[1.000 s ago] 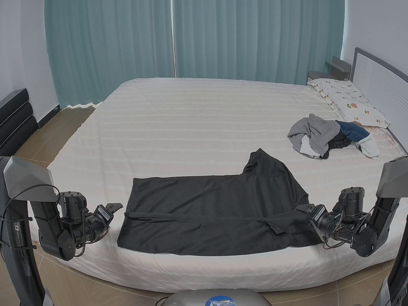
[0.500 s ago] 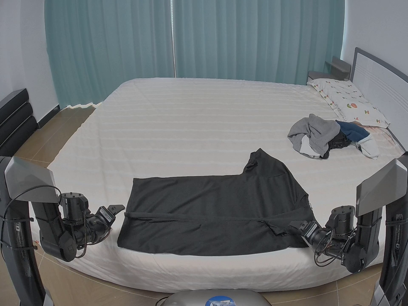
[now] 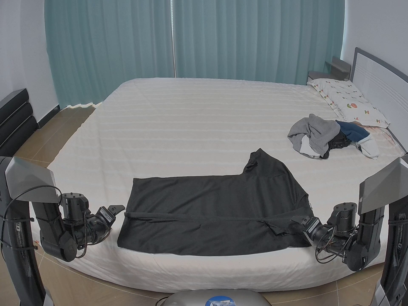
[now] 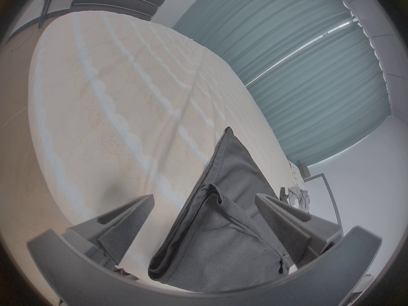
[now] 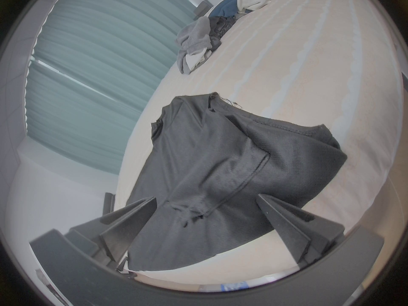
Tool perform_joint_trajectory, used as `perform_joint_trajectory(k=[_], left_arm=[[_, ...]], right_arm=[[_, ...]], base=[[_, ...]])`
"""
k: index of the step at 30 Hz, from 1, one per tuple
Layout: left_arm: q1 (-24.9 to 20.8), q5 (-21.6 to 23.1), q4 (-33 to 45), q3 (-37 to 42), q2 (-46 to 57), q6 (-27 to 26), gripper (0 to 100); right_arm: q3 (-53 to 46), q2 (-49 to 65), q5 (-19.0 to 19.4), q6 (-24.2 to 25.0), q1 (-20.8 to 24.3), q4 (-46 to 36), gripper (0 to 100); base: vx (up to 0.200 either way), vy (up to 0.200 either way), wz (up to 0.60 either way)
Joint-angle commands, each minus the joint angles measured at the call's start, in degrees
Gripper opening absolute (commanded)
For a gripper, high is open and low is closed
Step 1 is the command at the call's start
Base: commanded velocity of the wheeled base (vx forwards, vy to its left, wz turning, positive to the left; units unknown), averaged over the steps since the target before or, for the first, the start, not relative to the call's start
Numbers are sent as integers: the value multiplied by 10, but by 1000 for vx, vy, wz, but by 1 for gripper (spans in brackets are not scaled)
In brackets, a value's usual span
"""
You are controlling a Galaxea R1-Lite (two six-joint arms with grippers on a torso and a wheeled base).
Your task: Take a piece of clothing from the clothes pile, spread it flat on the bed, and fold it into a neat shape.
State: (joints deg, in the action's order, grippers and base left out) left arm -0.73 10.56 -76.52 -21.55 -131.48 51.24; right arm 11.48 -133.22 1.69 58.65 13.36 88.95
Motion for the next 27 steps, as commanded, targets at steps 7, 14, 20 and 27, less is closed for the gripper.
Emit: perform_joint_trajectory(k=[7,14,20,27], left_arm=[[-1,0,0,-2,-1,0,100],[-1,0,0,-2,-1,0,100],[-1,0,0,-1,-1,0,100],[-1,0,0,-2,-2,-1,100]], right_arm=[[9,-9,-1,12,4,9,100],[18,-31,-3,10,4,9,100],[42,-51,-23,1,1,9,100],[60,-60,-37,1,1,10,100]], base=[[0,0,0],[0,0,0],[0,0,0],[0,0,0]])
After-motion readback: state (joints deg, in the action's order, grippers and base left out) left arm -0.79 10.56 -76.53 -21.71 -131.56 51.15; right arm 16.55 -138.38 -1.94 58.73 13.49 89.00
